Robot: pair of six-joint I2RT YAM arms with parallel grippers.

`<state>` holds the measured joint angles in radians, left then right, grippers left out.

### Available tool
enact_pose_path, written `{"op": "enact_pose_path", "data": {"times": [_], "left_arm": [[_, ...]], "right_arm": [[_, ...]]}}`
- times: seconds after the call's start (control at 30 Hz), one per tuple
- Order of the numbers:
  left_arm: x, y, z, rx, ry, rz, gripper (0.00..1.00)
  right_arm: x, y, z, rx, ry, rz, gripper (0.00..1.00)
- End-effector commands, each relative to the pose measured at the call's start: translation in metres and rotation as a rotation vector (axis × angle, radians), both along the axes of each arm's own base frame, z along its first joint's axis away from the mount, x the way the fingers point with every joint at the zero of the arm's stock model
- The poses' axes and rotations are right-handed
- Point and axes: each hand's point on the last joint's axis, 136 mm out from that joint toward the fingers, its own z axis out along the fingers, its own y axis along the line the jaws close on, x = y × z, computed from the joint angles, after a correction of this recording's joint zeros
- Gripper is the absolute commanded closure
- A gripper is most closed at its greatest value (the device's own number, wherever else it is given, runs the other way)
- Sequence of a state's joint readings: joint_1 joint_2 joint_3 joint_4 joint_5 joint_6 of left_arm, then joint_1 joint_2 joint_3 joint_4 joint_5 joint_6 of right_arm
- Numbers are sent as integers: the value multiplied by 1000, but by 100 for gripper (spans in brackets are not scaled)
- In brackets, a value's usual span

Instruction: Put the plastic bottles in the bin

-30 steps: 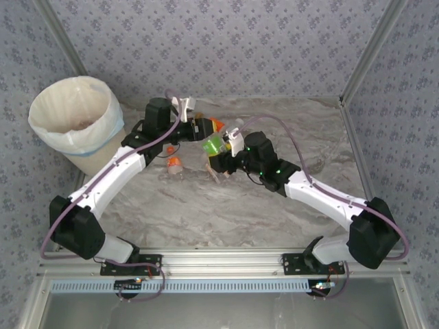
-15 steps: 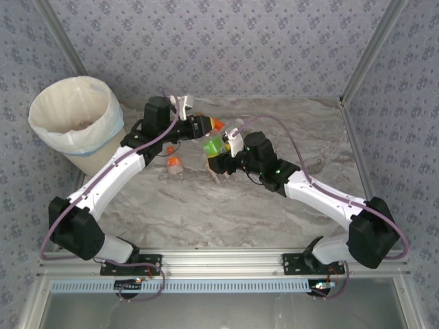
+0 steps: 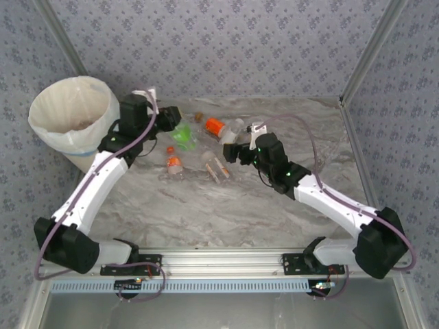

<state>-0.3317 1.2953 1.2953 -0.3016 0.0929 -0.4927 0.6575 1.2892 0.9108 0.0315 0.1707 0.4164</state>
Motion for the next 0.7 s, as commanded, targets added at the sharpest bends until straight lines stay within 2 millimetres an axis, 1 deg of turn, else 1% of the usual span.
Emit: {"op": "enact_pose_path", "data": {"times": [0.0, 0.1, 0.13, 0.23, 0.27, 0.33, 0.37, 0.4, 0.47, 0.5, 0.57, 0.6, 0.67], "left_arm": [[-4, 46, 57, 65, -153, 161, 100], [-6, 71, 82, 113, -224, 242, 100], [-6, 79, 91, 136, -248, 266, 100], [-9, 111, 118, 190, -300, 375, 100], [-12, 123, 129, 204, -320, 424, 100], [-19, 137, 152, 253, -376, 489, 100], [-23, 145, 164, 280, -406, 526, 100], [-27, 153, 176, 309, -434, 569, 100], [-30, 170, 191, 379, -464, 659, 100], [-28, 181, 196, 412, -465, 708, 100], [-24, 202, 199, 462, -437, 774, 100], [-20, 212, 197, 475, -416, 802, 100], [-14, 232, 190, 485, -375, 849, 100]], "right_arm": [[14, -40, -49, -7, 220, -286, 0], [21, -42, -67, -27, 287, -348, 0], [25, -41, -70, -32, 299, -359, 0], [36, -36, -83, -59, 340, -379, 0], [40, -32, -88, -72, 356, -377, 0], [47, -28, -98, -91, 381, -380, 0], [55, -23, -96, -84, 381, -383, 0], [59, -22, -101, -86, 391, -390, 0], [67, -18, -110, -70, 411, -399, 1], [71, -15, -115, -60, 422, -403, 2], [78, -12, -125, -51, 439, -417, 4], [81, -9, -129, -51, 446, -418, 6], [84, -10, -139, -68, 464, -448, 7]]}}
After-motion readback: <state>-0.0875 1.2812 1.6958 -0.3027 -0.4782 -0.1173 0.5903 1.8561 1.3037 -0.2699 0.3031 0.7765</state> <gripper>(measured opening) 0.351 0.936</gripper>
